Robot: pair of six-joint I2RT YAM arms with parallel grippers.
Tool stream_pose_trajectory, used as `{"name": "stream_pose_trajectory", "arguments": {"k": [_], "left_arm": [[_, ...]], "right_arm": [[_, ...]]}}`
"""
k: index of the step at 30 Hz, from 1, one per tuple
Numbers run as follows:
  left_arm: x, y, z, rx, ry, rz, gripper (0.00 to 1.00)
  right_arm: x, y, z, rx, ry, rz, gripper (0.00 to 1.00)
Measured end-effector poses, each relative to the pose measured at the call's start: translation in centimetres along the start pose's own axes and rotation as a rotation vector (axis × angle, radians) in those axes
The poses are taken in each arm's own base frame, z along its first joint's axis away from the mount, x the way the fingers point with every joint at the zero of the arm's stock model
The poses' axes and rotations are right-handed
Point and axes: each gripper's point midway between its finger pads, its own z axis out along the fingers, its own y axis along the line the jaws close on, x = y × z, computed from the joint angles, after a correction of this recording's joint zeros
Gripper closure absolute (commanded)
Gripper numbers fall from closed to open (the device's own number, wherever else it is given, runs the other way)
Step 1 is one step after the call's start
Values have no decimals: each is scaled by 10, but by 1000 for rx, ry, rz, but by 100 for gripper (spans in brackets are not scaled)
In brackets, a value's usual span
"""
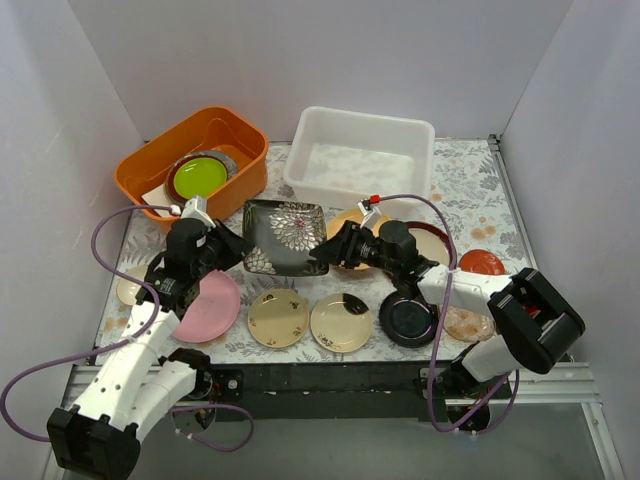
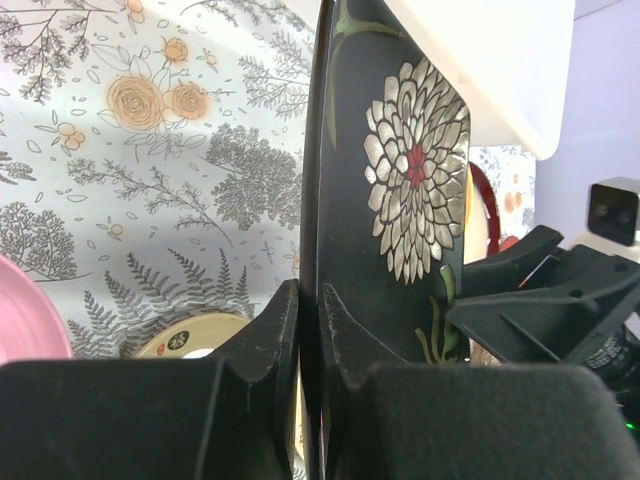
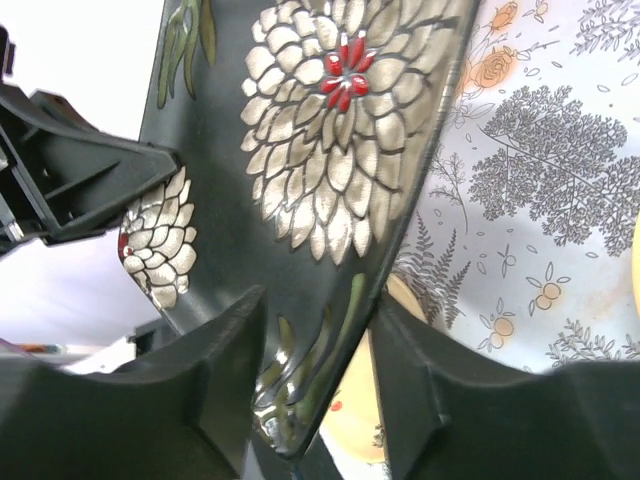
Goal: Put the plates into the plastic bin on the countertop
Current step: Pick up the plate at the center of the board, then place the plate in the plastic bin.
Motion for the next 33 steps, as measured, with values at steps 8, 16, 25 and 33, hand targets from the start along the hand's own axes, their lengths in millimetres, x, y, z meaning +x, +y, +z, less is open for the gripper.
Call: {"name": "stream_pose_trajectory", "arguments": {"k": [8, 16, 25, 33], "left_arm": [[-5, -10, -1, 46, -16, -2, 100], [-11, -19, -2, 93, -39, 42, 100], [-9, -25, -4, 117, -20, 48, 66], [-28, -44, -12, 162, -73, 64, 40]], "right_arm": [[0, 0, -1, -42, -9, 40, 83], [-14, 0, -1, -46, -50, 147, 99], [-28, 9, -14, -30, -60, 36, 99], [-45, -8, -23, 64, -26, -98, 99]]}}
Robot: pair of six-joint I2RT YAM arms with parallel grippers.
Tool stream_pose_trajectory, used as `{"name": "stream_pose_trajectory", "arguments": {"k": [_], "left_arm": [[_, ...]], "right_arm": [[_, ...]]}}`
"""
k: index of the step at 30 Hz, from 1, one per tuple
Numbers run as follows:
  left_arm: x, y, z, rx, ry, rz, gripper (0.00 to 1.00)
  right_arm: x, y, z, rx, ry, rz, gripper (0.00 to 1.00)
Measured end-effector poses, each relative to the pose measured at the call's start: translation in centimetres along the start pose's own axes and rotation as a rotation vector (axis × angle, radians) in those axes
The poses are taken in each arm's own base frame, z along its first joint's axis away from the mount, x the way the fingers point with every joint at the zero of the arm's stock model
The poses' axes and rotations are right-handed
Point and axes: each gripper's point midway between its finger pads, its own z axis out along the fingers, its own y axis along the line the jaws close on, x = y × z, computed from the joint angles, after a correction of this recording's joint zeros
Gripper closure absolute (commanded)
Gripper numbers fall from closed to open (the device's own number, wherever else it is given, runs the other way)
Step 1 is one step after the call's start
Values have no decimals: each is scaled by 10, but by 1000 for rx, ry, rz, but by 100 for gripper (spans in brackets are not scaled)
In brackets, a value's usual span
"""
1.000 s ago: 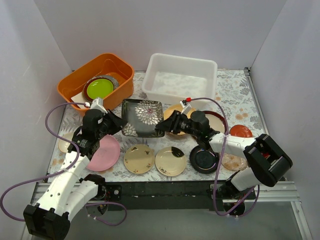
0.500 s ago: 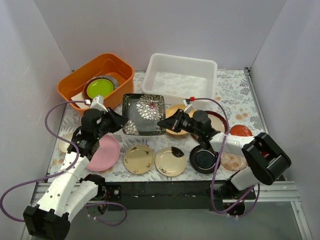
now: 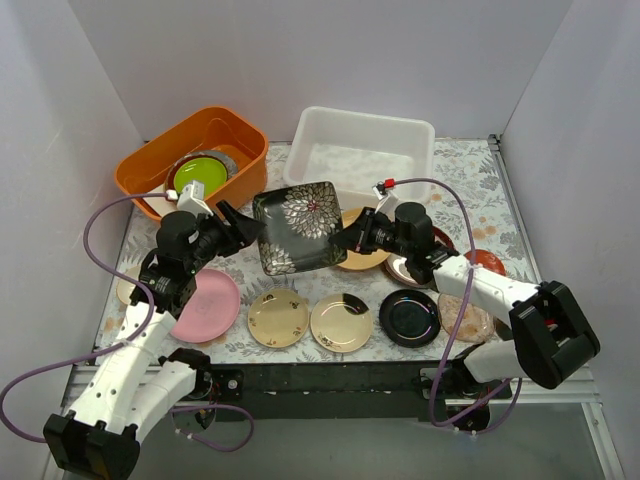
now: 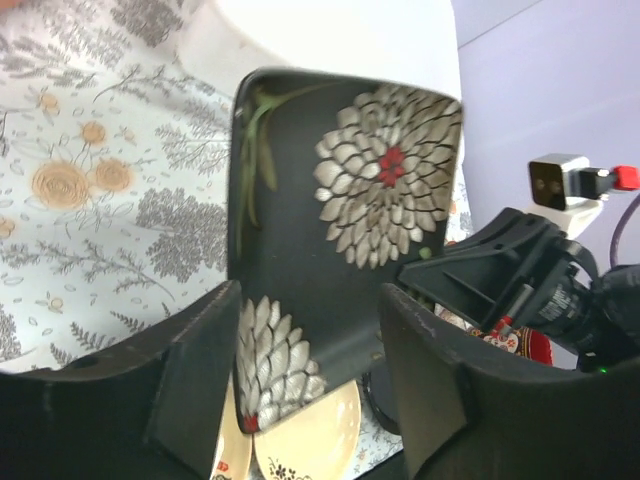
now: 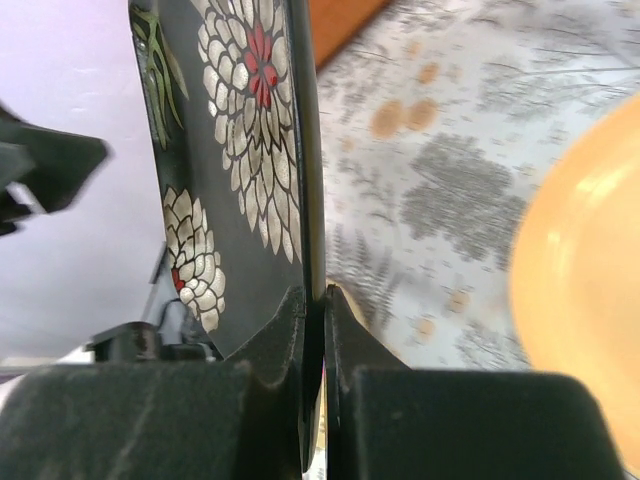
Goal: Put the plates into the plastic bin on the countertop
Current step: Place the plate in the plastic bin.
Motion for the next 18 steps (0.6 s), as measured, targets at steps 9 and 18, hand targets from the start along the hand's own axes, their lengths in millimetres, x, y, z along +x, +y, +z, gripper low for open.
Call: {"name": "stream_pose_trajectory", "arguments": {"k": [9, 18], "left_arm": [[-8, -8, -1, 24, -26, 15, 14], [-6, -7, -5, 21, -19, 18, 2]], "right_arm": [[-8, -43, -18, 176, 28, -31, 99], [-57, -38, -26, 197, -45, -69, 99]]}}
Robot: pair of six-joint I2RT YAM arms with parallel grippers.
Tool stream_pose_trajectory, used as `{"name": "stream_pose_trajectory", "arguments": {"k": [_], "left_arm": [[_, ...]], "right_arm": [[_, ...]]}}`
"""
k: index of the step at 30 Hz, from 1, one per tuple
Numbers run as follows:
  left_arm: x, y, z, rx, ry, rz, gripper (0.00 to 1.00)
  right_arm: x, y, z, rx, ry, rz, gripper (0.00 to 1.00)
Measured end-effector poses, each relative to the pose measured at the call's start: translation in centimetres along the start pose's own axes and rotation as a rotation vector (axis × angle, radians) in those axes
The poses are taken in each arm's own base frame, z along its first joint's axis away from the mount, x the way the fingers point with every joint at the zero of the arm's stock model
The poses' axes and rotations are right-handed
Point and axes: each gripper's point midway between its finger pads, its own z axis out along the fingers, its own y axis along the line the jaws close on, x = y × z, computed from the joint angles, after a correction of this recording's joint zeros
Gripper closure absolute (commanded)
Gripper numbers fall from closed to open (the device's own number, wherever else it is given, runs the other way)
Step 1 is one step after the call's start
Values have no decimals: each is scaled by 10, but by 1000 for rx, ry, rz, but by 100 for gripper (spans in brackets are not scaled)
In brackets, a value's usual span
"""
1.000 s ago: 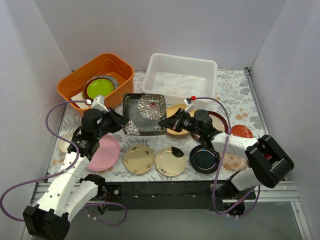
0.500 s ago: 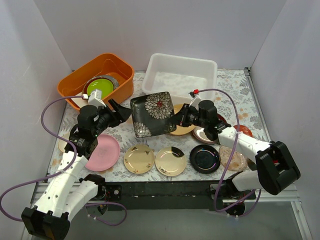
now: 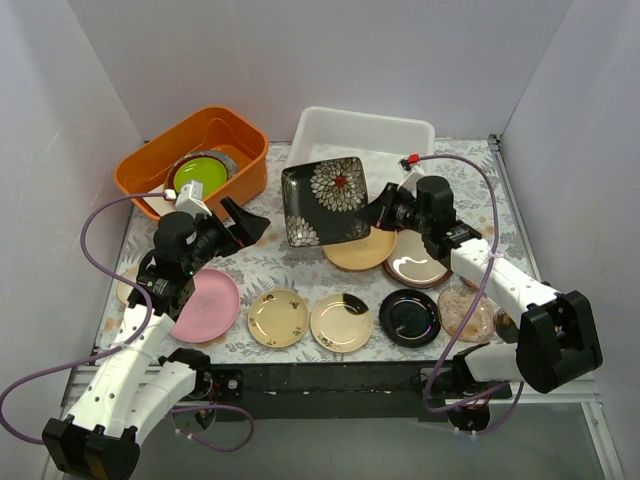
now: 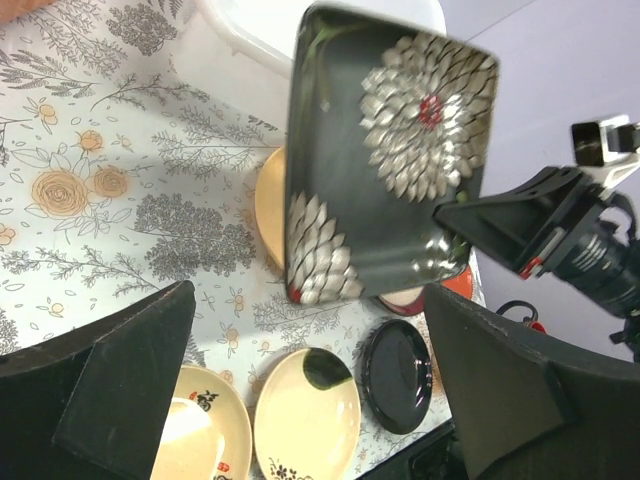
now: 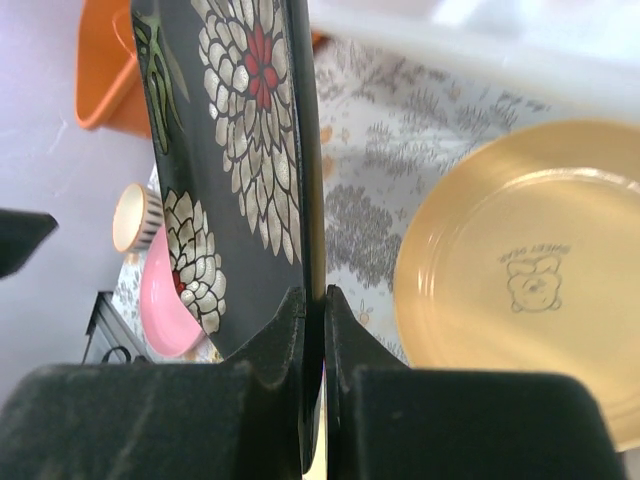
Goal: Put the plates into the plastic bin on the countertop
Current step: Place the plate in the plastic bin.
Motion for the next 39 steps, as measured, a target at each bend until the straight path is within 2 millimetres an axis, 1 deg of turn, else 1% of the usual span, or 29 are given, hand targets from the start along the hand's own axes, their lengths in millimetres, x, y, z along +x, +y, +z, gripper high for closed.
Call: {"name": "stream_pose_trajectory", "arguments": {"k": [7, 10, 14, 17, 21, 26, 33, 38, 39], "left_arm": [[4, 2, 0, -1, 15, -2, 2], [8, 4, 0, -3, 28, -5, 2], [18, 10, 2, -12, 57, -15, 2], [25, 14, 2, -15, 73, -20, 2], [30, 16, 1, -11, 85, -23, 2], [37, 17, -2, -3, 101, -33, 2], [44, 19, -6, 8, 107, -52, 2], [55, 26, -6, -4, 134, -76, 2], [58, 27, -5, -7, 140, -82, 2]], "right_arm": [[-62, 5, -9, -3, -107, -16, 99], [-86, 3, -8, 7, -140, -23, 99], [-116, -5, -2, 37, -177, -24, 99], [-131, -17, 2, 76, -198, -25, 99], [-142, -35, 5, 129, -205, -23, 99], [-152, -54, 17, 180, -205, -26, 99], [-149, -86, 32, 271, -192, -25, 99], [-142, -107, 41, 322, -175, -15, 99], [-143, -109, 41, 330, -182, -17, 99]]}}
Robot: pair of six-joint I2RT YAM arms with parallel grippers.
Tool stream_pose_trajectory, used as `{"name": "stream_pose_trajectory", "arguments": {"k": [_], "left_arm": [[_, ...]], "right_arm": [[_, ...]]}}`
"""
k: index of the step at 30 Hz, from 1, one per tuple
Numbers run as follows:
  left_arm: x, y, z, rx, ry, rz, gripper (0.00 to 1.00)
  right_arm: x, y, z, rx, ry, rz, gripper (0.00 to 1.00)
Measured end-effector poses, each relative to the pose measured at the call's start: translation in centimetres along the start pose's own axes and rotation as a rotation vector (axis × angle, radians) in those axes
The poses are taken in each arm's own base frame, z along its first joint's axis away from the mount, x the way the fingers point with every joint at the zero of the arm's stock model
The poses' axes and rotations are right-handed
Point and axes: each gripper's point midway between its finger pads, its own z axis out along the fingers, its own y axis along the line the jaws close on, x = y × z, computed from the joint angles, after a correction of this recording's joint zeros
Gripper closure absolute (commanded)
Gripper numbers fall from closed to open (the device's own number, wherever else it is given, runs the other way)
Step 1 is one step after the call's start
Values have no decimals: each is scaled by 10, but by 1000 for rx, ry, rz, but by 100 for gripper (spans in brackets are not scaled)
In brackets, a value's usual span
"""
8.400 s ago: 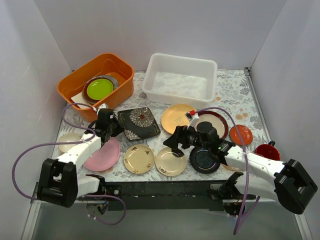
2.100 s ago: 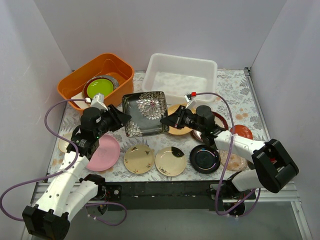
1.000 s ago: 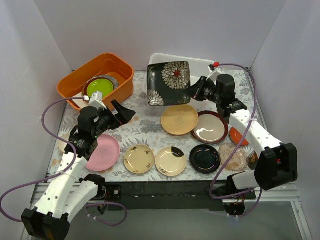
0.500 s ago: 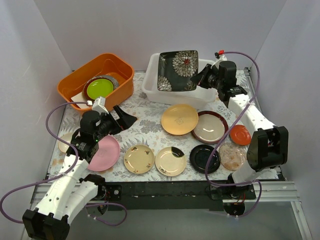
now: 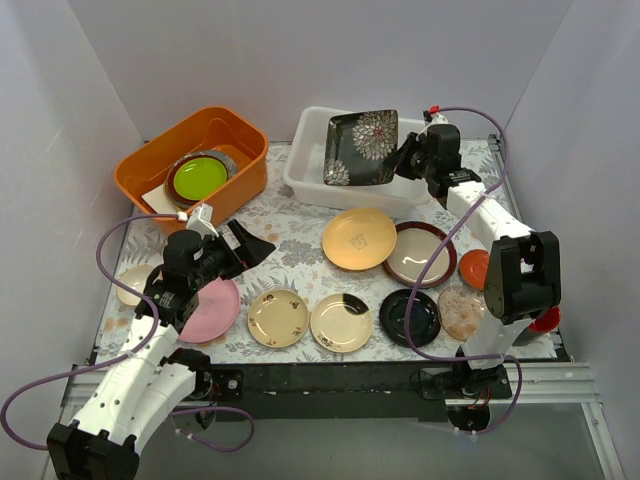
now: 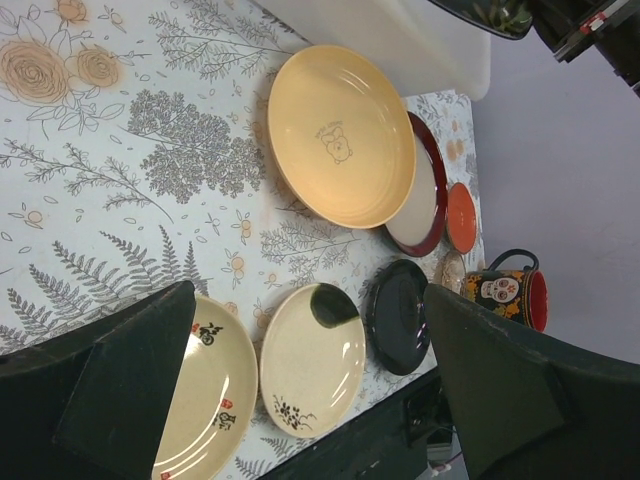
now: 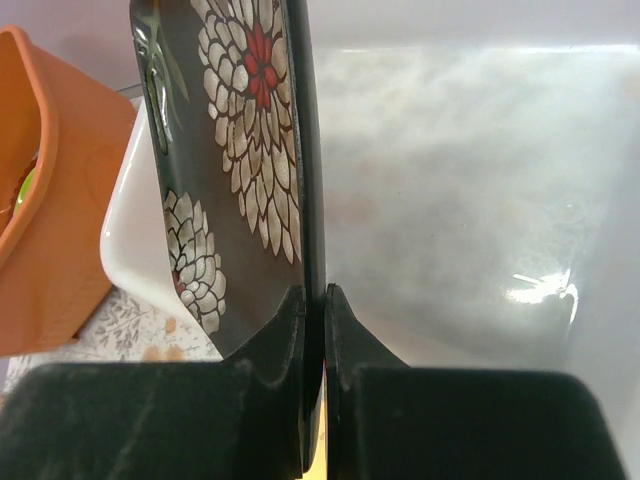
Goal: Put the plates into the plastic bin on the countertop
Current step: Place the plate in the plastic bin.
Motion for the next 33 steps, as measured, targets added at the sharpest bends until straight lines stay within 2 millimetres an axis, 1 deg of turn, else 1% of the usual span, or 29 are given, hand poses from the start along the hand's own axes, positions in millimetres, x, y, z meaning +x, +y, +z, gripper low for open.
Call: {"name": "stream_pose_trajectory", "arguments": {"k": [6, 10, 13, 19, 23, 28, 29, 33], "left_arm": [[2, 0, 0, 2, 4, -17, 2], [2, -2, -2, 10, 1, -19, 2], [2, -2, -2, 11, 3, -20, 2], [4, -1, -3, 16, 3, -26, 2], [7, -1, -5, 21, 5, -33, 2], [8, -1, -6, 26, 3, -38, 2], [8, -2, -7, 28, 2, -38, 2], [8, -2, -7, 29, 1, -38, 2]], "right_arm": [[-15, -5, 2, 28, -66, -43, 99], [-16, -8, 8, 28, -78, -48, 99], [-8, -15, 18, 38, -59, -44, 99], [22, -38, 39, 78, 18, -28, 99], [36, -46, 47, 87, 55, -20, 99], [40, -49, 59, 72, 75, -10, 99], [41, -50, 61, 69, 79, -6, 97], [37, -53, 70, 54, 90, 24, 94]]}}
